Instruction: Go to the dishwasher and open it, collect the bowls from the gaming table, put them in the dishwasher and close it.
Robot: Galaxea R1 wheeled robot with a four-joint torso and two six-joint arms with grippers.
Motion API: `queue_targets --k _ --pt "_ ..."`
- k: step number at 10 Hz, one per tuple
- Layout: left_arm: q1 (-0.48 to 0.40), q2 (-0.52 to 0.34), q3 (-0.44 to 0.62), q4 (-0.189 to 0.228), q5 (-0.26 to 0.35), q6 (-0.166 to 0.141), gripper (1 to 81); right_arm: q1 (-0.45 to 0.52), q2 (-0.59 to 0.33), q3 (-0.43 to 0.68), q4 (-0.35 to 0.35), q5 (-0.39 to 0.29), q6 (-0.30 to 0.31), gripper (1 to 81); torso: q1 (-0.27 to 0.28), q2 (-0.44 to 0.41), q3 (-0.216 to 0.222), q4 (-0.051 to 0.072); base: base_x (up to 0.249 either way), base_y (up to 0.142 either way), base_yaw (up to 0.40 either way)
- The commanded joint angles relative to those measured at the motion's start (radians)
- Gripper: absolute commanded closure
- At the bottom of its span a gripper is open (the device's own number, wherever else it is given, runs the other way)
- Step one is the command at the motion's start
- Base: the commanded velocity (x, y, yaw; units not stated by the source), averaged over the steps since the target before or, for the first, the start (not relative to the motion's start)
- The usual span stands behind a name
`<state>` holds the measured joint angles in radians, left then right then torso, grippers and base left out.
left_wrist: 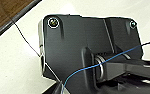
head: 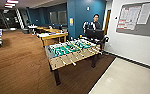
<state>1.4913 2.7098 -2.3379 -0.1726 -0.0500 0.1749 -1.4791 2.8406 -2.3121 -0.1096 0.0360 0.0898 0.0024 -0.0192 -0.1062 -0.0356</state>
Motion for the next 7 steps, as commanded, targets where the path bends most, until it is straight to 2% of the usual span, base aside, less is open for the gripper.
queue_targets --k 1,7 --pt "-0.039 -0.021 0.005 -0.008 0.062 -0.003 1.0 0.047 -0.007 0.021 -0.007 -0.050 -0.004 1.0 0.000 0.000 0.000 0.000 0.000 0.000 0.282" --pt "-0.039 -0.002 -0.009 -0.008 0.064 -0.005 1.0 0.047 0.005 0.018 -0.010 -0.050 -0.004 1.0 0.000 0.000 0.000 0.000 0.000 0.000 0.275"
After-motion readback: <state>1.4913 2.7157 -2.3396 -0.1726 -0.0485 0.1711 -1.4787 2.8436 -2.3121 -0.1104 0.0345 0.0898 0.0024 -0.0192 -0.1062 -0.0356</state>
